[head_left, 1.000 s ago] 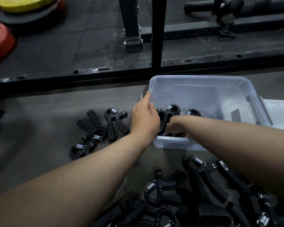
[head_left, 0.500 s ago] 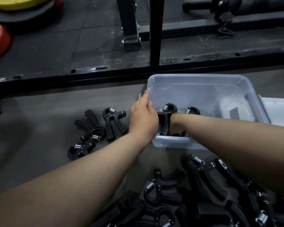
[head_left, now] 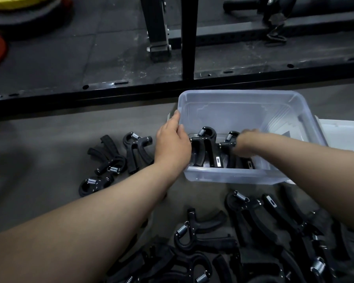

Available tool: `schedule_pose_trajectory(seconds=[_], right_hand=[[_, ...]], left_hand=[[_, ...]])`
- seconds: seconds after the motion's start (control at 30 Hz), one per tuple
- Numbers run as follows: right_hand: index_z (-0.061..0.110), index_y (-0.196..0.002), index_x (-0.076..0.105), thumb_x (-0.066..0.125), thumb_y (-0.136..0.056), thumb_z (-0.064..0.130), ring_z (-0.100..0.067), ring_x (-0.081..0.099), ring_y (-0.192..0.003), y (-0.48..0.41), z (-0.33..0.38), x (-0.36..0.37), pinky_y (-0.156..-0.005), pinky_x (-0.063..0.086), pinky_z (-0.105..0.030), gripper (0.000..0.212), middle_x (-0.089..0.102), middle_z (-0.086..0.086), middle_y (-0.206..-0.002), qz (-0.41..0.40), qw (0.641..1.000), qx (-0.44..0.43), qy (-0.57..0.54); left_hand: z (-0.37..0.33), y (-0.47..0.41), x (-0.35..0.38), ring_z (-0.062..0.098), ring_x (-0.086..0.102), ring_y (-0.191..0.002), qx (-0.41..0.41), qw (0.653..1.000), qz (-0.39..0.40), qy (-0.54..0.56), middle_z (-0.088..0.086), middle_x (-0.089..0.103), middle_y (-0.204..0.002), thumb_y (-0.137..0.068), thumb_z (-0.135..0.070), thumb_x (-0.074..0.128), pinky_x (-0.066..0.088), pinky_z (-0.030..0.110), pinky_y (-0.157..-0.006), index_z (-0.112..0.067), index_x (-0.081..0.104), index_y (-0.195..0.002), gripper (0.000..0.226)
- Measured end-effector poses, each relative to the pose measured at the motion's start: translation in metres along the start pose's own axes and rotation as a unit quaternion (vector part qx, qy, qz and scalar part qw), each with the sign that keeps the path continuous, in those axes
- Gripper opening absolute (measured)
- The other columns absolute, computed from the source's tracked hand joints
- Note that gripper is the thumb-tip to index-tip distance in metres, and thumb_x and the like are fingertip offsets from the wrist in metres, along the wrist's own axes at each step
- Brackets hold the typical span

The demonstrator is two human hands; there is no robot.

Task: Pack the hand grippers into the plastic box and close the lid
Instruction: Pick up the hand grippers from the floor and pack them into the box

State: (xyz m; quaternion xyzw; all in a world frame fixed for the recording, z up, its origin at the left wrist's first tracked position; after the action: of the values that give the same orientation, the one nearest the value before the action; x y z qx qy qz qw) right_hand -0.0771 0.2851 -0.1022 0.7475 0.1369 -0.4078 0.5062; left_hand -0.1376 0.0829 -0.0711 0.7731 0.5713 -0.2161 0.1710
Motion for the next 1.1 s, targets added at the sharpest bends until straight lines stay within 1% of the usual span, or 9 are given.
schedule_pose_trajectory(seconds=[0.13,0.23,0.3,0.4,0.53,0.8,0.9,1.03,1.1], right_hand=[[0.006,-0.099,0.064,0.055,-0.095,0.031,-0.020,0.063,-0.060,0.000,-0.019,0.030,-0.049,0.053,-0.027,0.027,0.064,-0.006,-0.078,0.138,0.989,-0.007,-0.052],[0.001,-0.105,0.068,0.048,-0.095,0.022,-0.032,0.073,-0.080,-0.016,-0.023,0.034,-0.071,0.062,-0.043,0.030,0.073,-0.015,-0.095,0.109,0.990,-0.004,-0.090],[0.005,-0.101,0.065,0.051,-0.095,0.016,-0.029,0.069,-0.089,-0.020,-0.020,0.035,-0.082,0.058,-0.040,0.019,0.069,-0.010,-0.096,0.079,0.992,-0.008,-0.095],[0.006,-0.105,0.059,0.051,-0.094,0.013,-0.030,0.070,-0.082,-0.039,-0.022,0.045,-0.072,0.059,-0.038,0.016,0.065,-0.009,-0.089,0.058,0.991,-0.016,-0.122],[0.009,-0.110,0.052,0.048,-0.087,0.023,-0.039,0.071,-0.060,-0.109,-0.049,0.082,-0.049,0.057,-0.052,0.027,0.069,-0.023,-0.090,0.081,0.982,-0.008,-0.170],[0.003,-0.100,0.060,0.048,-0.096,0.018,-0.026,0.069,-0.071,-0.026,-0.024,0.036,-0.065,0.062,-0.040,0.020,0.067,-0.013,-0.089,0.062,0.989,-0.025,-0.134],[0.001,-0.093,0.060,0.044,-0.097,0.017,-0.027,0.063,-0.067,0.003,-0.019,0.012,-0.058,0.057,-0.033,0.023,0.066,-0.016,-0.086,0.017,0.983,-0.063,-0.172],[0.006,-0.111,0.062,0.052,-0.096,0.013,-0.020,0.060,-0.066,0.059,-0.010,-0.014,-0.060,0.049,-0.028,0.019,0.065,-0.007,-0.084,-0.067,0.920,-0.140,-0.359],[0.011,-0.113,0.064,0.055,-0.094,0.012,-0.017,0.060,-0.069,0.087,-0.005,-0.011,-0.066,0.050,-0.027,0.021,0.065,-0.003,-0.085,-0.106,0.907,-0.183,-0.364]], left_hand=[[0.000,0.001,0.000,0.011,0.028,-0.142,-0.001,1.000,0.000,-0.004,-0.004,0.038,-0.151,-0.100,-0.022,0.037,0.015,0.016,-0.107,-0.026,0.035,-0.147,0.047],[0.001,0.000,0.000,0.012,0.029,-0.142,-0.003,1.000,-0.001,-0.003,-0.004,0.038,-0.152,-0.100,-0.022,0.037,0.015,0.016,-0.107,-0.026,0.035,-0.147,0.047],[0.000,0.000,-0.001,0.012,0.030,-0.141,-0.004,1.000,-0.004,-0.009,-0.004,0.038,-0.151,-0.100,-0.022,0.037,0.016,0.016,-0.106,-0.026,0.036,-0.147,0.047],[0.000,0.000,0.000,0.012,0.030,-0.141,-0.002,1.000,-0.004,-0.002,-0.004,0.038,-0.151,-0.100,-0.021,0.037,0.016,0.016,-0.106,-0.026,0.035,-0.147,0.047],[0.002,0.000,0.000,0.013,0.030,-0.141,-0.001,1.000,-0.003,0.003,-0.004,0.038,-0.151,-0.100,-0.022,0.037,0.017,0.018,-0.107,-0.026,0.035,-0.147,0.048],[0.005,-0.002,0.003,0.013,0.031,-0.141,0.008,1.000,-0.003,-0.008,-0.003,0.039,-0.151,-0.100,-0.021,0.037,0.016,0.015,-0.105,-0.026,0.036,-0.147,0.048],[0.004,-0.002,0.002,0.015,0.030,-0.142,0.009,1.000,0.006,-0.025,0.000,0.038,-0.152,-0.099,-0.020,0.036,0.016,0.016,-0.106,-0.024,0.035,-0.148,0.048],[-0.004,-0.002,0.000,0.022,0.032,-0.141,0.021,0.997,0.030,-0.065,0.003,0.039,-0.151,-0.098,-0.019,0.035,0.021,0.024,-0.112,-0.021,0.032,-0.149,0.051],[-0.008,-0.002,-0.001,0.028,0.033,-0.139,0.023,0.993,0.058,-0.098,0.007,0.039,-0.151,-0.097,-0.015,0.038,0.025,0.032,-0.115,-0.018,0.026,-0.151,0.055]])
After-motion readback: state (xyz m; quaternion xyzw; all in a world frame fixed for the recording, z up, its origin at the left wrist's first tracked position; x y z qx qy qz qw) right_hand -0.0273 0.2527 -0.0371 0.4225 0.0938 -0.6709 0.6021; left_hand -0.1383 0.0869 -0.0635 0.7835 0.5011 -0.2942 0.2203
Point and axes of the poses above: each hand's wrist, its own y-axis away from the middle knuckle, its own x-axis out of the palm, z = x × y, the point moved 4 cm from there along -y, towards the middle knuckle
